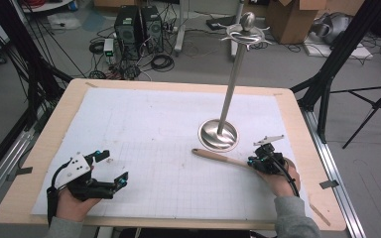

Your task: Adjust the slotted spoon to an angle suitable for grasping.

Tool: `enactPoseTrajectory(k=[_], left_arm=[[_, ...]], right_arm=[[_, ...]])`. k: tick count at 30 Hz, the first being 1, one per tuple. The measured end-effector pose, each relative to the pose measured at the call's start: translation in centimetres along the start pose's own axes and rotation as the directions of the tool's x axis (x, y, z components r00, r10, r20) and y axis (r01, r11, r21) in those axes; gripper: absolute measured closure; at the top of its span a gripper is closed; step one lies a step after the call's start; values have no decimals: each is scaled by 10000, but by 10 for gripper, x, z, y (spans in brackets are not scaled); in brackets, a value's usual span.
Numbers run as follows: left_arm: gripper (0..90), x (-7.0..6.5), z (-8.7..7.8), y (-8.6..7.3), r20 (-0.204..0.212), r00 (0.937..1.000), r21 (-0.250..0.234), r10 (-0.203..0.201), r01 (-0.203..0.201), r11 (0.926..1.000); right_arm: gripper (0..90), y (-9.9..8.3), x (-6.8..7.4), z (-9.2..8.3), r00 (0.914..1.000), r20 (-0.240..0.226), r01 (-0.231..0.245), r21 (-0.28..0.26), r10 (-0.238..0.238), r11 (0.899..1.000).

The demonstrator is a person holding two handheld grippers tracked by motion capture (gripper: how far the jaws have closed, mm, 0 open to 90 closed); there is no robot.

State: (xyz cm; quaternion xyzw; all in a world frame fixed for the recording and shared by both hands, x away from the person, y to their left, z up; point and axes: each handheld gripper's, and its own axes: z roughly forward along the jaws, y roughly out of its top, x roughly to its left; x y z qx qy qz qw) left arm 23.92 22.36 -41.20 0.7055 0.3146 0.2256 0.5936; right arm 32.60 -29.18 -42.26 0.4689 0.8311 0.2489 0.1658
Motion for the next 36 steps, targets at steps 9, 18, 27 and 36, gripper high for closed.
enactPoseTrajectory(k=[9, 18, 27, 36], left_arm=[[23, 0, 0, 0, 7, 10000, -8, 17, -17, 10000], [23, -1, 3, 0, 27, 10000, 32, 31, -31, 10000], [23, -3, 4, 1, 83, 9998, 45, 187, -187, 9998], [23, -4, 5, 2, 153, 9995, 13, 258, -258, 9997]], right_arm=[[900, -7, 4, -6, 10000, -7, -19, 151, 19, 9999], [900, -23, 12, -20, 10000, 30, -67, 523, 65, 9986], [900, -41, 18, -34, 9994, 57, 330, 393, -332, 9987], [900, -28, 26, -47, 9905, -801, 1040, -940, -1117, 9901]])
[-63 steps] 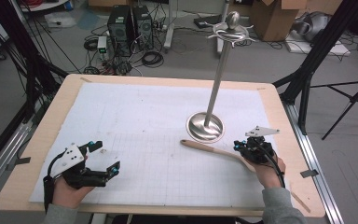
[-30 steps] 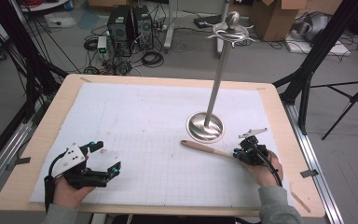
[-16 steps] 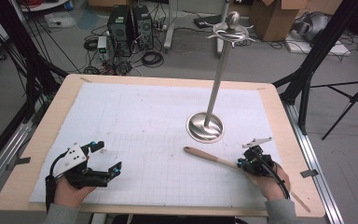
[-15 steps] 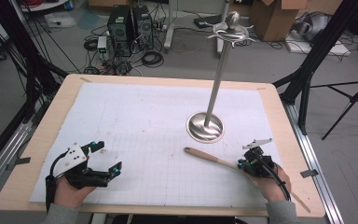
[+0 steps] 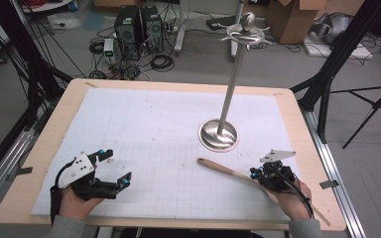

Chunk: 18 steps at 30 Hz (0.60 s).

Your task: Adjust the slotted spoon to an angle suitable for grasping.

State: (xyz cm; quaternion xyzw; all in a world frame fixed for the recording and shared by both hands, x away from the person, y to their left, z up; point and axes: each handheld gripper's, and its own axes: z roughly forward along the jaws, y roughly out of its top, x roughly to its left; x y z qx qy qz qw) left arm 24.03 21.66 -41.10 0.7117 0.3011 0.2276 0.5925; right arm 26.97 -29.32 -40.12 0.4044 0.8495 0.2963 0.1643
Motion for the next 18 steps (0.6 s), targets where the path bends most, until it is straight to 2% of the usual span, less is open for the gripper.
enactPoseTrajectory(k=[5, 10, 14, 18], left_arm=[[23, 1, -3, 0, -19, 10000, -46, 5, -5, 10000], [23, 3, -5, -1, -103, 9999, -47, -105, 104, 9999], [23, 3, -5, -1, -132, 9999, -47, -106, 105, 9999], [23, 2, -6, -2, -139, 9999, 13, -63, 63, 10000]], right_arm=[[900, 10, 8, 8, 9962, -716, 477, -238, -493, 9986], [900, 17, 14, 17, 9858, -1286, 1039, -373, -1078, 9939], [900, 23, 18, 24, 9716, -1786, 1468, -580, -1550, 9875], [900, 27, 24, 33, 9545, -2147, 2016, -477, -2071, 9783]])
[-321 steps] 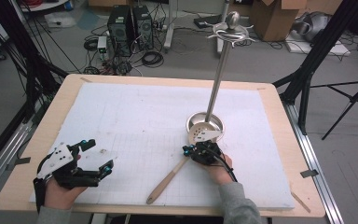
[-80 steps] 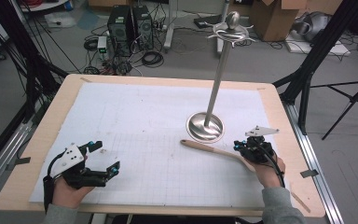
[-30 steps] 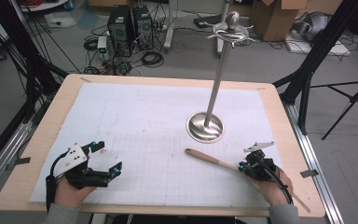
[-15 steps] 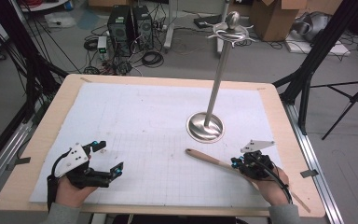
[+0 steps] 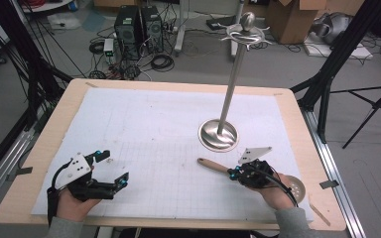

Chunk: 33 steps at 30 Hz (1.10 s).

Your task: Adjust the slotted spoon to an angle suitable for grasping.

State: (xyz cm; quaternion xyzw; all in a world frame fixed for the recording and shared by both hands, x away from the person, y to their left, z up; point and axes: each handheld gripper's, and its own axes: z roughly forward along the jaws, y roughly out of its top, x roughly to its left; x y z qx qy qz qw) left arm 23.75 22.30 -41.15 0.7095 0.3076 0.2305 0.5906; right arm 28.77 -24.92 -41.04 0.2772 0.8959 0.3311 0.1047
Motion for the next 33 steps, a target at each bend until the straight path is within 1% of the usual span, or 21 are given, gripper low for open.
enactPoseTrajectory(k=[2, 4, 6, 8, 10, 14, 16, 18, 19, 21, 23, 25, 27, 30, 32, 33], left_arm=[[24, -1, 0, 0, 11, 10000, -10, -38, 38, 10000], [23, -1, -1, 0, 5, 10000, -5, -31, 31, 10000], [23, 0, -1, -1, -19, 10000, -4, -53, 53, 10000], [24, 0, -1, -1, -26, 10000, 15, -86, 87, 10000], [23, 1, -2, -1, -44, 9999, 31, -99, 99, 9999], [23, 1, -3, -2, -81, 9999, 44, -79, 79, 10000], [24, 1, -3, -2, -101, 9999, 26, -95, 96, 10000], [23, 1, -3, -2, -97, 9999, 33, -87, 87, 10000], [23, 1, -3, -2, -104, 9999, 24, -99, 99, 9999], [23, 1, -4, -2, -117, 9999, 31, -85, 85, 10000], [23, 1, -4, -2, -155, 9998, 8, -104, 104, 9999], [23, 1, -4, -2, -141, 9998, 40, -115, 116, 9999], [23, 1, -4, -2, -136, 9999, 38, -88, 88, 10000], [23, 0, -4, -2, -119, 9999, 31, -88, 88, 10000], [23, 0, -4, -2, -104, 9999, 38, -81, 81, 10000], [23, 1, -3, -2, -110, 9999, 31, -95, 95, 9999]], right_arm=[[900, 1, 0, 5, 9996, -201, 187, 174, -184, 9997], [900, 3, 0, 9, 9987, -369, 365, 233, -356, 9991], [900, 4, -1, 11, 9978, -524, 403, 145, -395, 9991], [900, 5, -3, 14, 9976, -550, 443, 198, -432, 9988], [900, 6, -4, 16, 9974, -613, 384, 280, -366, 9989], [900, 8, -5, 21, 9981, -510, 377, 447, -354, 9983], [900, 8, -6, 23, 9983, -499, 321, 428, -299, 9986], [900, 10, -7, 24, 9992, -334, 233, 435, -219, 9988], [900, 10, -8, 25, 9991, -334, 269, 424, -255, 9987], [900, 10, -8, 27, 9996, -145, 258, 446, -252, 9987], [900, 11, -8, 28, 9997, -66, 247, 442, -244, 9987], [900, 11, -9, 28, 9996, 91, 279, 440, -284, 9986], [900, 11, -11, 28, 9993, 320, 179, 412, -193, 9990], [900, 11, -13, 29, 9996, 242, 101, 382, -110, 9992], [900, 11, -12, 26, 9999, 126, 53, 209, -56, 9998], [900, 11, -13, 24, 10000, 40, 56, 37, -56, 10000]])
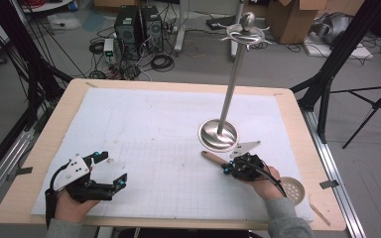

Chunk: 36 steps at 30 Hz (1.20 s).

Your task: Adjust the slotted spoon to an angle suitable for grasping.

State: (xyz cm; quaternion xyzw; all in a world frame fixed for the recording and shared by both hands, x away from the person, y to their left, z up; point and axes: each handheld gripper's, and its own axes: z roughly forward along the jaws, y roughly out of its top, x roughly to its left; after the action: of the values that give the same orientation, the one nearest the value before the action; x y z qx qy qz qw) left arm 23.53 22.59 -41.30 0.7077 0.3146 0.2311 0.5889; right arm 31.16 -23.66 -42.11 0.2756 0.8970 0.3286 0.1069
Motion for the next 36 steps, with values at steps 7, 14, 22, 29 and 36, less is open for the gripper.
enactPoseTrajectory(k=[7, 14, 22, 29, 36], left_arm=[[24, -1, 2, 0, 59, 10000, 38, 48, -48, 10000], [23, -1, 5, 0, 70, 10000, 59, 40, -41, 10000], [23, 0, 8, -1, 165, 9999, 137, 44, -46, 9999], [23, -1, 2, 0, -32, 10000, 76, 39, -39, 10000], [23, -3, -5, -6, -231, 9997, 302, 39, -32, 9995]], right_arm=[[900, -5, -2, -20, 9997, -256, -25, -746, 6, 9972], [851, -11, -4, -39, 9994, -209, 259, -1230, -287, 9921], [662, -25, -11, -55, 9995, -111, 262, -1338, -279, 9907], [411, -34, -22, -66, 9999, -144, -77, -1612, 55, 9869], [164, -39, -36, -73, 9984, -567, -128, -1749, 29, 9845]])
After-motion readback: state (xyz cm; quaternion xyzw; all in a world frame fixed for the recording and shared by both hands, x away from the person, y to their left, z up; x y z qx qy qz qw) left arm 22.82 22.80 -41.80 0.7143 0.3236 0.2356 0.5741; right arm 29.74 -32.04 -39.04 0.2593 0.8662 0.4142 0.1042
